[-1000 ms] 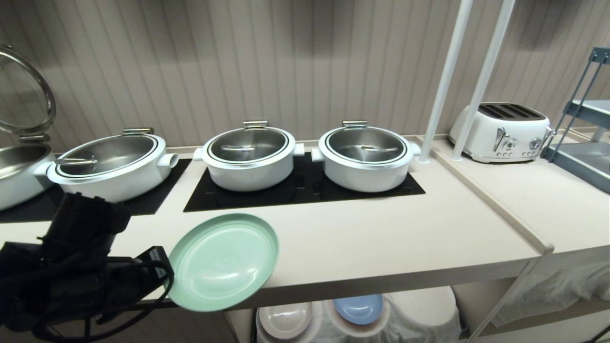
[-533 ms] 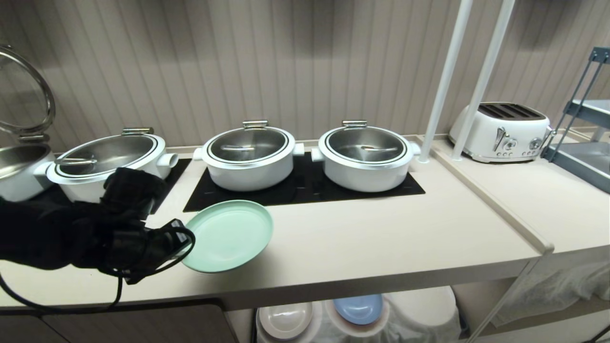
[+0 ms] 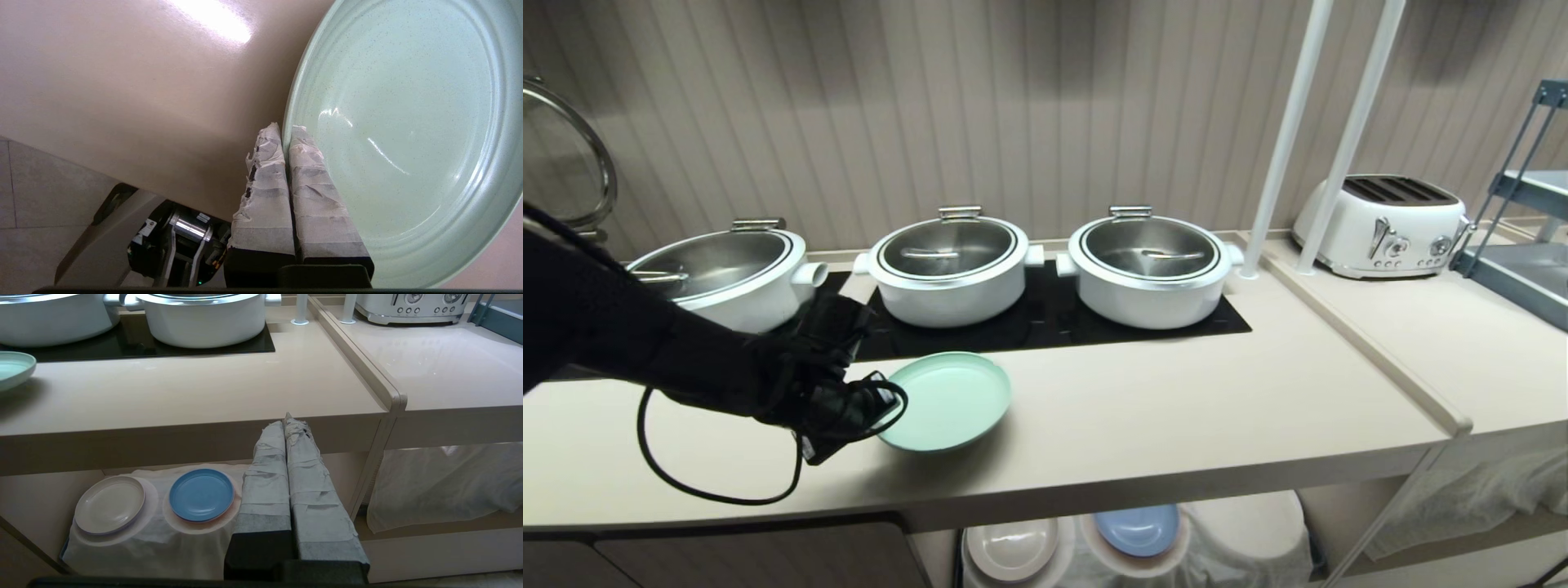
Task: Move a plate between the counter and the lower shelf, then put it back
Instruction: Put the plate
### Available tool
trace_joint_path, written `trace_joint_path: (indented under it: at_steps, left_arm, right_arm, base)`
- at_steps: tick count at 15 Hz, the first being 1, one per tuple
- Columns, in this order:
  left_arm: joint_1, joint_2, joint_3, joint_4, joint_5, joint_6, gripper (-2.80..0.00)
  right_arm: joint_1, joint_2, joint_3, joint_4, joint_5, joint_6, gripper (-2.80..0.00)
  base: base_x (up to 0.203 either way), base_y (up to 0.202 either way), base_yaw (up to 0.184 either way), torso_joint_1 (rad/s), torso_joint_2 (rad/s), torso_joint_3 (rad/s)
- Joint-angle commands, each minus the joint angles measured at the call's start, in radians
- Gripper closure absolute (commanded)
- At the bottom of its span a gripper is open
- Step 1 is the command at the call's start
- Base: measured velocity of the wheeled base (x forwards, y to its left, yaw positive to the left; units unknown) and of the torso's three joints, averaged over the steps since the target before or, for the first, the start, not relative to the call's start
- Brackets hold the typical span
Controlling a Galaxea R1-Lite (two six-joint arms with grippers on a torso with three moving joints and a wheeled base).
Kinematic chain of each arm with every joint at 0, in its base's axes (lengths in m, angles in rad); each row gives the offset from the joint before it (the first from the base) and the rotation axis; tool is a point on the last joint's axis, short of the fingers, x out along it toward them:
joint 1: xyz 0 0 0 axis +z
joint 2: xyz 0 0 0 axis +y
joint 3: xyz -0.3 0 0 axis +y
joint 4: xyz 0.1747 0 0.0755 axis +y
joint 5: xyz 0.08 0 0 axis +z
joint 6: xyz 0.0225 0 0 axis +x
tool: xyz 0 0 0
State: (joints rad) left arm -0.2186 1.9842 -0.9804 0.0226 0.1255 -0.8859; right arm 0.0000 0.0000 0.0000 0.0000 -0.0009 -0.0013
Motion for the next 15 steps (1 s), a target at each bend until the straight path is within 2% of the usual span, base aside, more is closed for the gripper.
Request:
trace_joint_path:
  at_steps: [1,5,15]
  left_arm:
    - [-0.027,0.062,-0.023,0.000,0.004,-0.010,0.00]
    - [-0.061,0.103,-0.035,-0.033,0.009,-0.049,0.00]
    - [-0.076,0.162,-0.066,-0.056,0.072,-0.054,0.00]
  right_arm:
    - [0.000,0.000,0.000,0.000,-0.001,0.000,0.00]
    - [0.000,0.000,0.000,0.000,0.000,0.000,0.00]
    - [0.000,0.000,0.000,0.000,-0.001,0.000,0.00]
  base:
    - [0.000,0.000,0.000,0.000,0.00,0.000]
    - [0.000,0.000,0.000,0.000,0.00,0.000]
    - [0.000,0.000,0.000,0.000,0.00,0.000]
